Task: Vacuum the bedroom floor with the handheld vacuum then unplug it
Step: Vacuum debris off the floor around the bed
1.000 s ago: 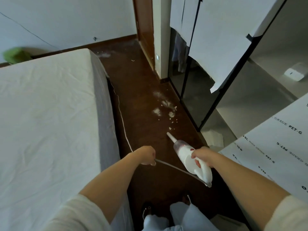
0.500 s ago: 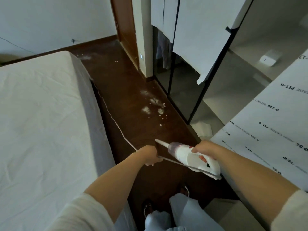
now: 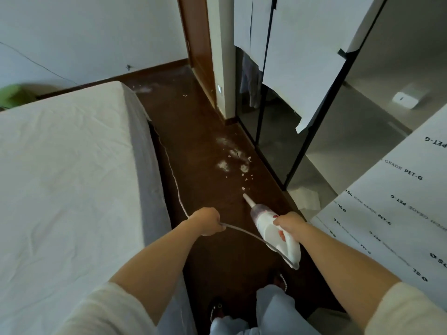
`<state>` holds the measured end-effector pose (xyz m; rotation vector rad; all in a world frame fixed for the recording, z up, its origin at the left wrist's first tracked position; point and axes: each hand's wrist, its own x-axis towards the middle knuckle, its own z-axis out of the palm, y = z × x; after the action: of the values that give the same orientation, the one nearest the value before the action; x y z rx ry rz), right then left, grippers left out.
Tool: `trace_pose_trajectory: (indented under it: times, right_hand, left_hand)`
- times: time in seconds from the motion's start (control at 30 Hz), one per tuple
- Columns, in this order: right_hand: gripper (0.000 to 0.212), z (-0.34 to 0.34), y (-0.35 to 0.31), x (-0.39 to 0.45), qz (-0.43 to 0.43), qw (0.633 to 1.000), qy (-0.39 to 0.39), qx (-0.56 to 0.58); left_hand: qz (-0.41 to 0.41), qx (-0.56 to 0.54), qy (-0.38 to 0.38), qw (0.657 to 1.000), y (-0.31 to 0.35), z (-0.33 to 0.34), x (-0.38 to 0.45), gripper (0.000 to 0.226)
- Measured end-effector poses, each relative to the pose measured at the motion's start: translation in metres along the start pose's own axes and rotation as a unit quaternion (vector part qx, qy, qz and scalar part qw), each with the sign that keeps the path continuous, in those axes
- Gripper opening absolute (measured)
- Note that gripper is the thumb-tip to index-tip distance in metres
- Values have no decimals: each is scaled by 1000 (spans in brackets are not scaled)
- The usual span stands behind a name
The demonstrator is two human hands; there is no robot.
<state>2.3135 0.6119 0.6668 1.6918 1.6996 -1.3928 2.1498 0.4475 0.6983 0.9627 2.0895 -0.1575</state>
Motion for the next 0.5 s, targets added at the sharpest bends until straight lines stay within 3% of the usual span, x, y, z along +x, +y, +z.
trace_pose_trajectory:
  times: [0.5]
  right_hand:
    - [31,-75,-16,47,-14,999,-36,20]
  left_hand:
    - [-32,-47,27,998,73,-29,37,36]
